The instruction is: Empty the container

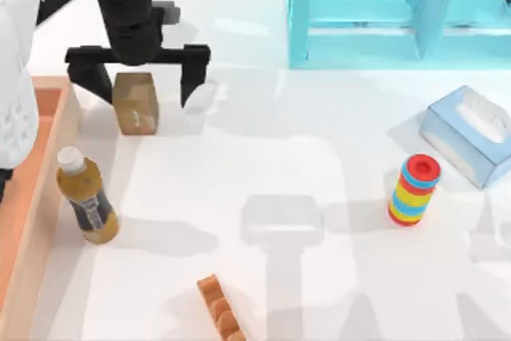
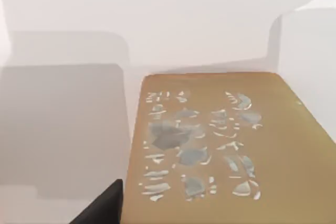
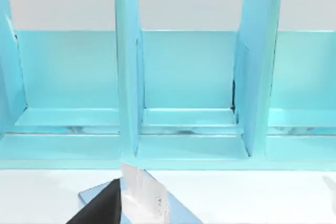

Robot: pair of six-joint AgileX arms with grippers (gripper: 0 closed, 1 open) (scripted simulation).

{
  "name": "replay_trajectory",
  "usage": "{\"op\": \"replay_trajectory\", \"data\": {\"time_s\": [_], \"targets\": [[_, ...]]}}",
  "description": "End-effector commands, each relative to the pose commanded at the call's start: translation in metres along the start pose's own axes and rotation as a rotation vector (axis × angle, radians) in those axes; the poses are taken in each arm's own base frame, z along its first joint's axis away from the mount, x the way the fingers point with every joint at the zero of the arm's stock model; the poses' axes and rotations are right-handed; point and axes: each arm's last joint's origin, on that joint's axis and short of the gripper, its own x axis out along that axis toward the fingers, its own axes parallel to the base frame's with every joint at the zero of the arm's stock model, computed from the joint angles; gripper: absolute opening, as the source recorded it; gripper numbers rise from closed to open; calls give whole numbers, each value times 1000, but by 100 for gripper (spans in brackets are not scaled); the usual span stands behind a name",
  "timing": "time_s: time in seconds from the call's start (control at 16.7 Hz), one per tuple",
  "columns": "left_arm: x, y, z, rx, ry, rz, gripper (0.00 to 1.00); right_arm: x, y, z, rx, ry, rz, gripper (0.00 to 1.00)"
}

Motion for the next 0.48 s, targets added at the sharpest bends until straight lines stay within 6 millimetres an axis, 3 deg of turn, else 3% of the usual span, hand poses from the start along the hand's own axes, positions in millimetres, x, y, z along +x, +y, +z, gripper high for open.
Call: {"op": "replay_trajectory", "data": {"time_s": [0.3,0.48], "targets": [[-46,9,1,-19,-7,4,100,0,0,0,0,0,0,100],[-63,16,-1,-33,-11,9,100,0,0,0,0,0,0,100]]}}
